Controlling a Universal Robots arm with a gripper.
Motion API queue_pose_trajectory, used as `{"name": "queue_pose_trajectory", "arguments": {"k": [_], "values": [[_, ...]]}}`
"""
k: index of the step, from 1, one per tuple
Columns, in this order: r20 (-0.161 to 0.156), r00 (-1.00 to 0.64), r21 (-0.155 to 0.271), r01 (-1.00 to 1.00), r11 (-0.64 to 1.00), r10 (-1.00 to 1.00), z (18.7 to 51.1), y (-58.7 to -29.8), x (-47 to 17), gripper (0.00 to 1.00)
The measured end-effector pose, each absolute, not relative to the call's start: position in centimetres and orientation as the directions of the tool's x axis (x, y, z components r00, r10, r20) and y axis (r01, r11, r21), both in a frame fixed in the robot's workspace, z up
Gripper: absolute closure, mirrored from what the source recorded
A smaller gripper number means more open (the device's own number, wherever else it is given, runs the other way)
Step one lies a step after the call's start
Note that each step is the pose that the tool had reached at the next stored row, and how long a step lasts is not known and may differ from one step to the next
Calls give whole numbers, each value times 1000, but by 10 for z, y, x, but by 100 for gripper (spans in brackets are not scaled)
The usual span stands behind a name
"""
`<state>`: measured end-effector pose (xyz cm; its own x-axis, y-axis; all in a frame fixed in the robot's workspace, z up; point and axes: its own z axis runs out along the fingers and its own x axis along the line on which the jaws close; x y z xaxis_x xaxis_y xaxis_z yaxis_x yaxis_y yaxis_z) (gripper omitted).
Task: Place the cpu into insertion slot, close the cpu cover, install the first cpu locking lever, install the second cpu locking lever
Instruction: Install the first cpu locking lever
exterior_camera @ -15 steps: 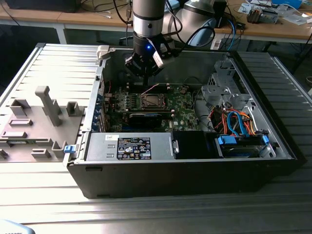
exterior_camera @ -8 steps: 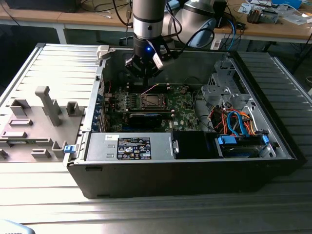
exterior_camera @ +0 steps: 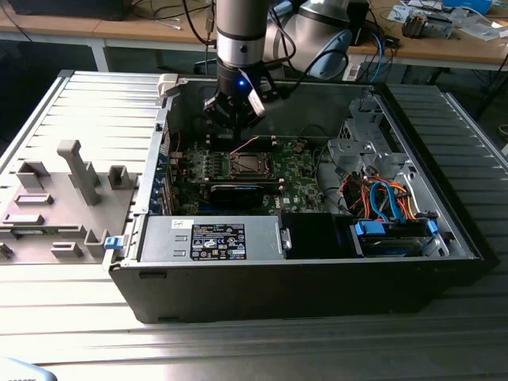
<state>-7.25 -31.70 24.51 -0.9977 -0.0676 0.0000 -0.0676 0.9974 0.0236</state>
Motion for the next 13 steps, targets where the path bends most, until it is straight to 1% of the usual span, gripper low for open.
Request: {"name": "queue_pose_trajectory", "arguments": {"k": [7, 13], "values": [[0, -998, 24, -59, 998, -59, 239, -314, -72, 89], [0, -999, 24, -53, 998, -53, 231, -301, -72, 89]]}}
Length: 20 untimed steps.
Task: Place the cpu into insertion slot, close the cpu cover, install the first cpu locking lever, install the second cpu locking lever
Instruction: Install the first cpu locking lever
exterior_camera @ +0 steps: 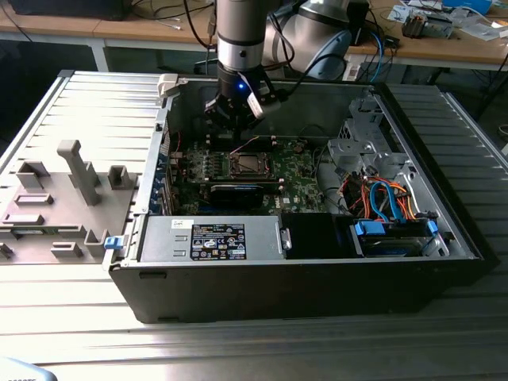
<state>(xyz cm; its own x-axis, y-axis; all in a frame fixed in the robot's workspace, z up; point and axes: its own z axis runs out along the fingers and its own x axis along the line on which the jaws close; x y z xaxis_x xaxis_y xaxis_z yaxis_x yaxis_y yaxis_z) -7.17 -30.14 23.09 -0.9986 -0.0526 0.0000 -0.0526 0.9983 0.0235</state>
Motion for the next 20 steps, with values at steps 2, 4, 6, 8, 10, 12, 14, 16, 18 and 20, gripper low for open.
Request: {"name": "queue_pose_trajectory", "arguments": {"k": [2, 4, 6, 8, 10, 12, 14, 16, 18, 20], "values": [[0, -999, 24, -53, 998, -53, 229, -298, -71, 89], [0, -999, 24, -53, 998, -53, 226, -295, -71, 89], [0, -999, 24, -53, 998, -53, 223, -295, -69, 89], [0, -999, 24, -53, 998, -53, 221, -295, -66, 89], [0, -999, 24, -54, 998, -54, 219, -295, -63, 89], [1, -999, 24, -54, 998, -54, 215, -295, -57, 89], [1, -999, 24, -55, 998, -55, 211, -295, -51, 89], [2, -998, 24, -55, 998, -55, 207, -295, -45, 89], [3, -998, 24, -55, 998, -55, 205, -295, -41, 89], [3, -998, 24, -55, 998, -55, 203, -295, -38, 89]]}}
